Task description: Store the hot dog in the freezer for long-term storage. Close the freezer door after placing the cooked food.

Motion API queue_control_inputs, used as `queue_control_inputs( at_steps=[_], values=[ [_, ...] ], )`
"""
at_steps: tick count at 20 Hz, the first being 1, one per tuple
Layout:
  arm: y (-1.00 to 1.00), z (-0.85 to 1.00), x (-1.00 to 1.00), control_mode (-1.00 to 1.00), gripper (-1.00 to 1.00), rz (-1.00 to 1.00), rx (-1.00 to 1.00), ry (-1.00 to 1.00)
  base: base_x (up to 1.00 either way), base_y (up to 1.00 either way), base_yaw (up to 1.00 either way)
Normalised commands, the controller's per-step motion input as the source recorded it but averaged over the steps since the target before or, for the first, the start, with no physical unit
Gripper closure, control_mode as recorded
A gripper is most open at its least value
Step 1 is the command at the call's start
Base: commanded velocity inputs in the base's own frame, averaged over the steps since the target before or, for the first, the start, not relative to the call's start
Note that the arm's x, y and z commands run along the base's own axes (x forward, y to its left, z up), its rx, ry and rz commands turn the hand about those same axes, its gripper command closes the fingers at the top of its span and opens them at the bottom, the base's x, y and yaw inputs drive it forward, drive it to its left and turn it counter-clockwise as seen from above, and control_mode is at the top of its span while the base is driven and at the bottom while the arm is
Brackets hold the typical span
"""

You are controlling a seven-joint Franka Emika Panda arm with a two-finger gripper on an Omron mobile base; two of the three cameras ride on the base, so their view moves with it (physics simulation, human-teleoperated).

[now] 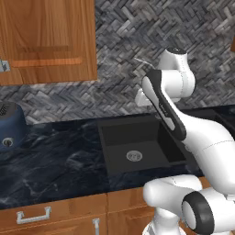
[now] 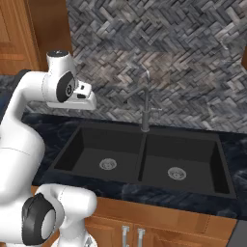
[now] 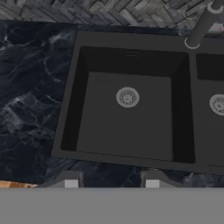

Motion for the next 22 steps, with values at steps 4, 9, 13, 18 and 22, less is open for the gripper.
queue_control_inputs(
  at_steps=[4, 9, 13, 18, 22],
  values=[
    [0.00, 0.00, 0.00, 1.00, -1.00, 0.00, 0.00, 0.00, -0.10, 0.00, 0.00],
    [0.00, 0.00, 0.00, 1.00, -1.00, 0.00, 0.00, 0.00, -0.42, -0.10, -0.01],
    [0.00, 0.00, 0.00, 1.00, -1.00, 0.00, 0.00, 0.00, -0.46, -0.23, -0.08],
    [0.00, 0.00, 0.00, 1.00, -1.00, 0.00, 0.00, 0.00, -0.37, -0.30, -0.08],
    [0.00, 0.00, 0.00, 1.00, -1.00, 0.00, 0.00, 0.00, -0.07, -0.55, -0.04]
  ],
)
